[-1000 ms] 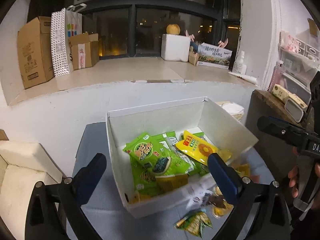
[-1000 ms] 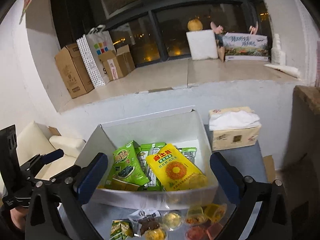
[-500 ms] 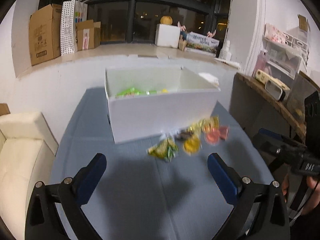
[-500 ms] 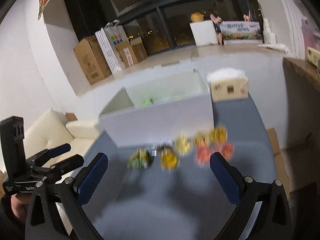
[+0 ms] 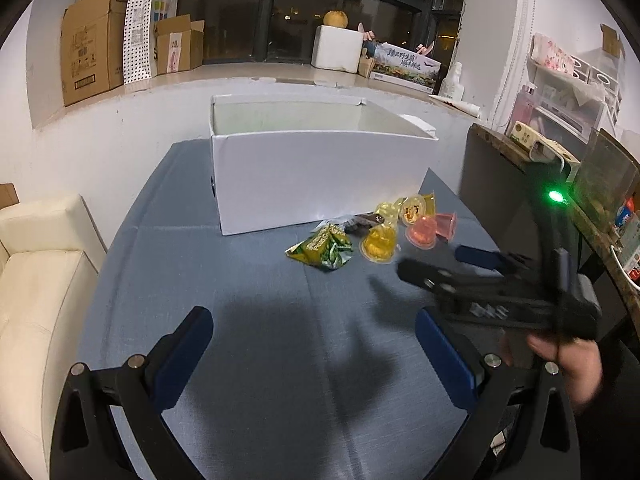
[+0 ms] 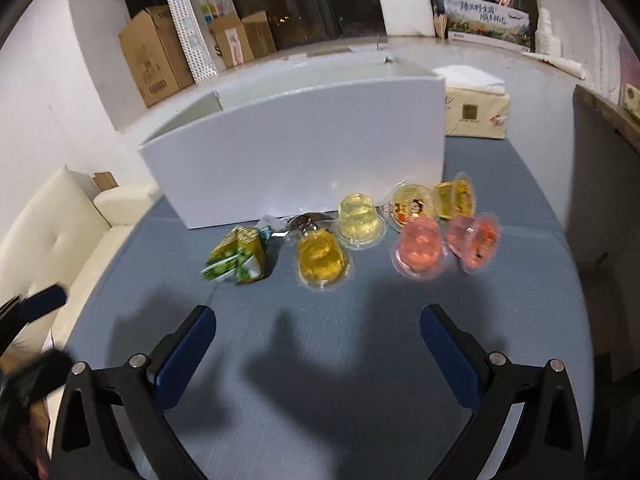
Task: Organize snacks
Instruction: 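Grasp the yellow jelly cup with the right gripper while the left grasps the green peas bag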
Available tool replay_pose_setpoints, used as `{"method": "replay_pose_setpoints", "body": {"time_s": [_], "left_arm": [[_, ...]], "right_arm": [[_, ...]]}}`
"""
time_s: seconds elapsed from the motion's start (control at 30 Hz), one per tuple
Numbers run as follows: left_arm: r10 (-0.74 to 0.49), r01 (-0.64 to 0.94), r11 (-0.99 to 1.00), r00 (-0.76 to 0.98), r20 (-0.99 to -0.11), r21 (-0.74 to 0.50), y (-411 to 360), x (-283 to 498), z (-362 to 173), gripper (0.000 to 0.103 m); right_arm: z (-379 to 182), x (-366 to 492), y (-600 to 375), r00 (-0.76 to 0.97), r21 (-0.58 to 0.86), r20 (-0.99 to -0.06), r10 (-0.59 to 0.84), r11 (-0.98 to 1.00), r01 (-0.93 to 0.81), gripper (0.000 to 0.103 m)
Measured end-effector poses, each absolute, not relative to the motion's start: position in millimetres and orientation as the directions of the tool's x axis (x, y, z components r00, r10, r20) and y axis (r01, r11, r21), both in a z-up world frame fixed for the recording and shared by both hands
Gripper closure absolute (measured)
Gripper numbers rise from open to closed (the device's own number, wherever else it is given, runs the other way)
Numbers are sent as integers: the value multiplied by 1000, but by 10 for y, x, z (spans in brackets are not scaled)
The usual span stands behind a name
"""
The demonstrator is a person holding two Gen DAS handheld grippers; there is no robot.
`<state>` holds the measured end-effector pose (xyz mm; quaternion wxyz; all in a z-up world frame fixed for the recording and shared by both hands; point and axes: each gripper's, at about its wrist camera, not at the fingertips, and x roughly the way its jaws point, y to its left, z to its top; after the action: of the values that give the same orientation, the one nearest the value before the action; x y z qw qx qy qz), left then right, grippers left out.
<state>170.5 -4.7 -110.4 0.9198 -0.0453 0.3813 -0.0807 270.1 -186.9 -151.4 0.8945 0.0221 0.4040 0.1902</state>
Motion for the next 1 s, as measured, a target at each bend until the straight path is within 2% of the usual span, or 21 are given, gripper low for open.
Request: {"method": "replay_pose_setpoints", "body": {"time_s": [0.13, 0.23, 0.3, 0.37, 0.67, 0.83, 0.87, 0.9, 1.0], "left_arm": [[-189, 114, 982, 685, -704, -152, 4, 1740, -1175, 0], [-189, 112, 982, 679, -710, -154, 31, 1775, -1216, 0], [-189, 110, 982, 674, -714, -156, 55, 1806, -1246, 0], [-187, 105, 982, 670, -718, -157, 76, 1835, -1273, 0], [-196, 107, 980, 657, -728, -168, 74, 1901, -1386, 0], [-189, 123, 982, 648, -738, -143, -39, 2071, -1438, 0], [-184, 122, 983, 647, -740, -137, -58, 2107, -1448, 0], [-183, 123, 983, 645, -742, -135, -78, 2141, -1459, 0], [-185, 118, 983, 639, -747, -142, -114, 2180, -1477, 0]], "right_arm": [[-1600, 2920, -1725, 593, 163, -731, 338, 930, -328, 4], [-1643, 3018, -1646, 580, 157, -744, 332, 931, -330, 24], [-1682, 3079, -1594, 565, 146, -759, 323, 930, -336, 48], [-1712, 3108, -1552, 566, 116, -768, 299, 935, -336, 65], [-1644, 2949, -1679, 569, 152, -742, 356, 915, -374, 68], [-1545, 2655, -1855, 583, 149, -726, 365, 911, -385, 74], [-1535, 2617, -1881, 584, 139, -728, 358, 912, -386, 89], [-1529, 2596, -1908, 581, 126, -737, 344, 916, -382, 98], [-1586, 2600, -1974, 549, 113, -771, 323, 918, -380, 98]]}}
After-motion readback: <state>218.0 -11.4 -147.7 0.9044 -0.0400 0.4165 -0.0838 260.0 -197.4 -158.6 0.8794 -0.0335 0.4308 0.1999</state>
